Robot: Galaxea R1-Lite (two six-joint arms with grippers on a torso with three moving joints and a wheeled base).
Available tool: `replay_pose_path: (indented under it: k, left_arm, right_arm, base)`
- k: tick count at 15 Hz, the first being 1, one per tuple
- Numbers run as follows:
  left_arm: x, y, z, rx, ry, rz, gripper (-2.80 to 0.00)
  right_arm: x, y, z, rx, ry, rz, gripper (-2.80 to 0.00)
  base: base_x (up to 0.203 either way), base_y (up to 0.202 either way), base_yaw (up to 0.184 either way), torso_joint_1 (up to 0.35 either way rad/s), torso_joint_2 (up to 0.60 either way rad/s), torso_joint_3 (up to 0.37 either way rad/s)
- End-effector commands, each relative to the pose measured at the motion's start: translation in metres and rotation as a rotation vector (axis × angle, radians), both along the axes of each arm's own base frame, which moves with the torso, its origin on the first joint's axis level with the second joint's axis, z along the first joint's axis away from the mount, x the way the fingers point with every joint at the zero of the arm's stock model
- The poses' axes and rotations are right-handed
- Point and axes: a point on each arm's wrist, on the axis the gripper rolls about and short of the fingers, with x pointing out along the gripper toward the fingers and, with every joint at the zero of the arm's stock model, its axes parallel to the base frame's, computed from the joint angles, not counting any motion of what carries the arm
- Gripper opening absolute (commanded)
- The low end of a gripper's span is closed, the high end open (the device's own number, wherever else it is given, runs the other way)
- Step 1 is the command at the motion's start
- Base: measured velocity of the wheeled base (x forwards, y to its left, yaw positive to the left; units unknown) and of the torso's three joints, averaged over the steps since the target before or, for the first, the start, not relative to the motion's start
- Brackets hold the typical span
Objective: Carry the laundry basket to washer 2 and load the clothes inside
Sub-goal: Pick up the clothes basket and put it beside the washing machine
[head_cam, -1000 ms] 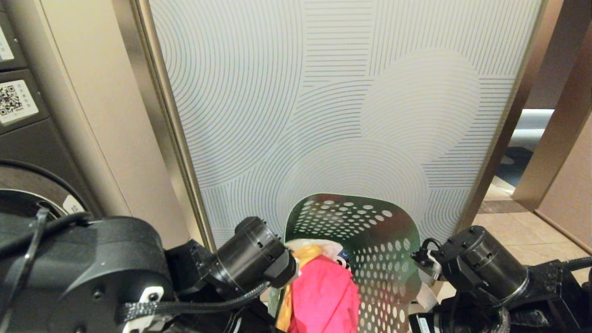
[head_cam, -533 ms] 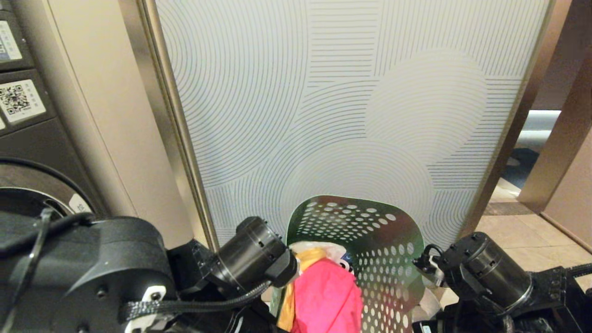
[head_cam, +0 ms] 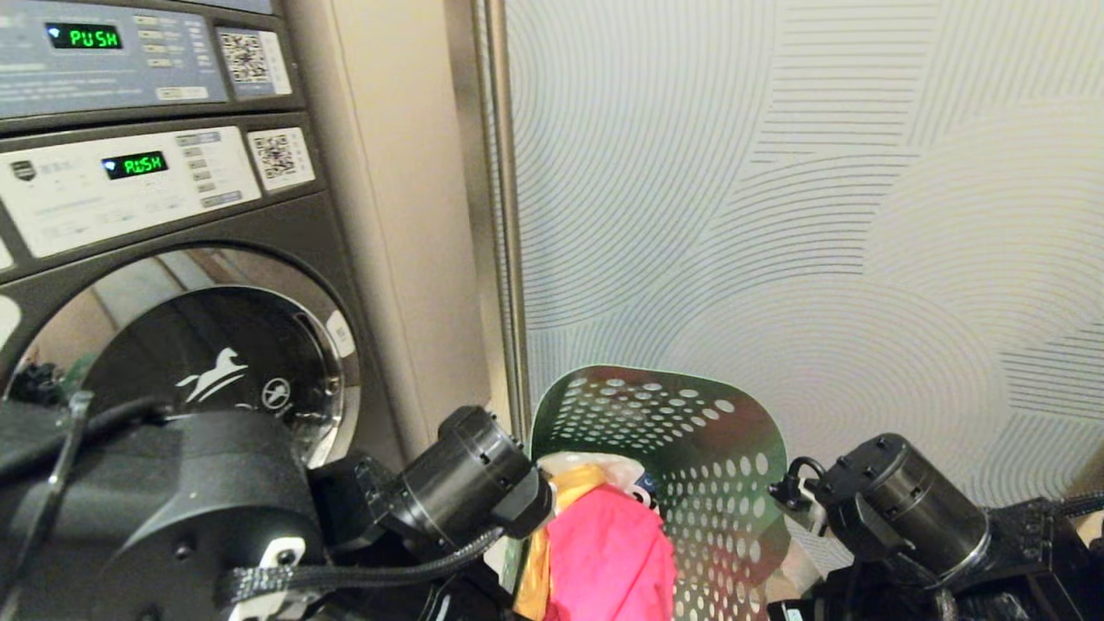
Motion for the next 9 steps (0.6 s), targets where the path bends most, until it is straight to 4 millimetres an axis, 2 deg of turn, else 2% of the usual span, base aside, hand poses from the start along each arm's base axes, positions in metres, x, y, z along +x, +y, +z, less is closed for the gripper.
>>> replay_pose_path:
  k: [1, 9]
  left_arm:
    - [-0.0004, 0.0006, 0.0, 0.001, 0.003, 0.002, -2.8]
    - [-0.0022, 0.0025, -0.0014, 0.009, 0.009, 0.001, -2.8]
  right_arm:
    - [0.0, 0.0002, -0.0009, -0.002, 0.006, -0.002, -2.8]
    - [-0.0007, -0.0006, -0.0016, -0.005, 0.007, -0.005, -2.8]
  base:
    - [-0.001, -0.009, 0.172, 0.0, 0.0, 0.0]
    - [0.001, -0.009, 0.173, 0.004, 0.0, 0.001]
